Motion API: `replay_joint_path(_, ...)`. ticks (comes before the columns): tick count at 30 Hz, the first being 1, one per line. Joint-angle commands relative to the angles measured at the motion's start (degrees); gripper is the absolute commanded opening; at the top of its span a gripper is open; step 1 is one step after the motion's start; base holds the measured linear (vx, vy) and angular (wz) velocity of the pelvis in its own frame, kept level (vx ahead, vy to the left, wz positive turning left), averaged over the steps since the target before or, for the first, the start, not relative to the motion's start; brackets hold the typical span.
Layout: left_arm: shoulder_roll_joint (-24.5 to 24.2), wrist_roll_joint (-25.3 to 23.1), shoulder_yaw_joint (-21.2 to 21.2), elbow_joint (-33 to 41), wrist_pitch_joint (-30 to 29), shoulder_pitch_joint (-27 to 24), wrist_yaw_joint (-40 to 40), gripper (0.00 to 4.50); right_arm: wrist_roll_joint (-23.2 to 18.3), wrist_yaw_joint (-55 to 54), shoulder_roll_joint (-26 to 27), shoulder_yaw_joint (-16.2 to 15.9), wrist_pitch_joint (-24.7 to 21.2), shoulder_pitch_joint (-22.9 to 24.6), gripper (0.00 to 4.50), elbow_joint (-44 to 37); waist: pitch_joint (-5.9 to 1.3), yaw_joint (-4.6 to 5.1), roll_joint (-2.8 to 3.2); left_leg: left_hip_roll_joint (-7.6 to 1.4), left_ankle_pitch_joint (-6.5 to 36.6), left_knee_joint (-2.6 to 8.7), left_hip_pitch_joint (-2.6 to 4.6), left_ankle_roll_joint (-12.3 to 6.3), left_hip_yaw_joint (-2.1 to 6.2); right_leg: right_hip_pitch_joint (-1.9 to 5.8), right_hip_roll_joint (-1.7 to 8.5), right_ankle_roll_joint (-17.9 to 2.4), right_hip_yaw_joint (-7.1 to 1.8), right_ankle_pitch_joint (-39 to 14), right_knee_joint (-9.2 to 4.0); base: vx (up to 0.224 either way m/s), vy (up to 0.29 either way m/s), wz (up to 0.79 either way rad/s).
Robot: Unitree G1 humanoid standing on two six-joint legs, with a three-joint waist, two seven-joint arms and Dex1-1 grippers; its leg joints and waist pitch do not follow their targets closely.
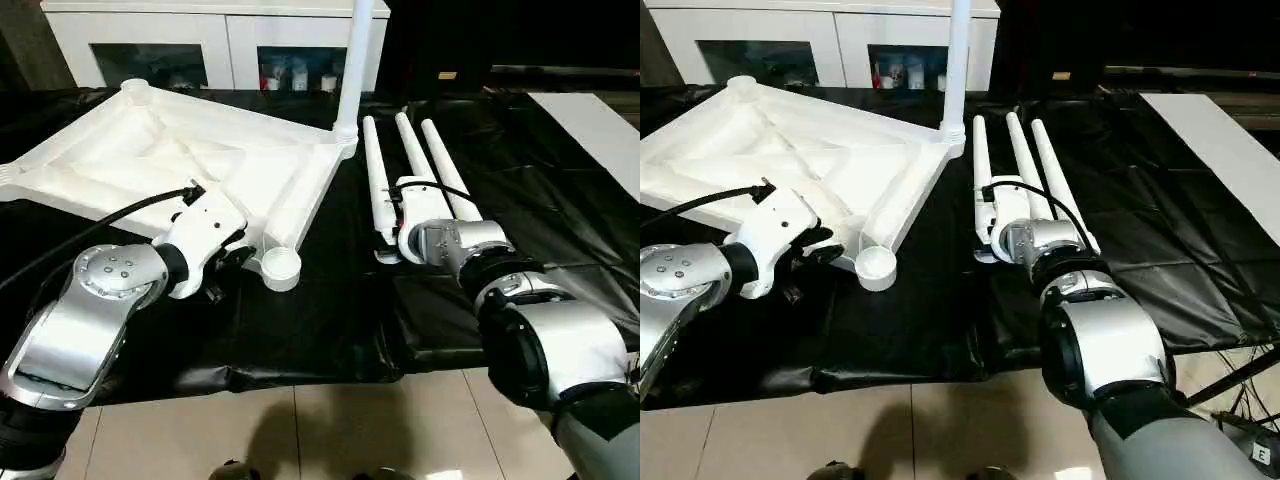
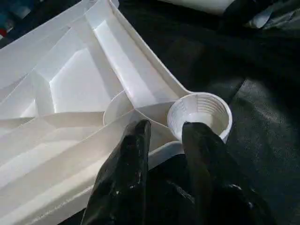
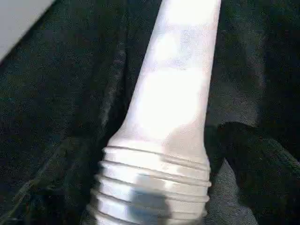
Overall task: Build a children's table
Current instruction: Pick table leg
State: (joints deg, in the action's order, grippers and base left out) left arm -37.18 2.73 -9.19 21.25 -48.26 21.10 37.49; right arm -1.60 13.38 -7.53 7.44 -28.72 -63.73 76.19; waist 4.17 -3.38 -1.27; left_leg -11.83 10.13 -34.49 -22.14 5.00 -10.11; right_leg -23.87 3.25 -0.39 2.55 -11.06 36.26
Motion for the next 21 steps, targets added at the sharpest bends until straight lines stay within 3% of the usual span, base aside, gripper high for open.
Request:
replay_joint_path(1, -0.5, 0.4, 0.0, 0.5, 0.5, 1.4, 0.5, 1.41, 0.3, 0.4, -0.8, 0.3, -0.6, 0.0, 3.88, 0.9, -4.35, -0.15, 0.95, -0.75, 6.5, 3.47, 1.05, 1.66, -0.08, 3.36, 3.51, -14.5, -2.08, -0.2, -2.65, 0.0, 0.0, 0.0)
replay_joint_path(14, 0.1, 0.7, -0.4, -0.3, 1.1, 2.1, 0.3, 1.41, -0.1, 0.6, -0.7, 1.3, -0.3, 0.7, 2.87, 1.1, -4.77, -0.3, 0.98, -0.75, 5.6, 3.19, 0.98, 1.39, -0.13, 3.49, 3.52, -15.2, -2.06, 1.4, -2.4, 0.0, 0.0, 0.0)
replay_joint_path(21, 0.8, 1.1, -0.3, -1.0, 1.7, 2.5, 0.0, 1.41, -2.2, -2.3, -0.7, 3.7, 2.4, 2.0, 2.83, 0.2, -4.55, -0.34, 0.97, -0.76, 10.3, 3.21, 1.18, 2.86, -0.1, 3.05, 3.54, -13.9, -2.15, -4.7, -2.83, 0.0, 0.0, 0.0)
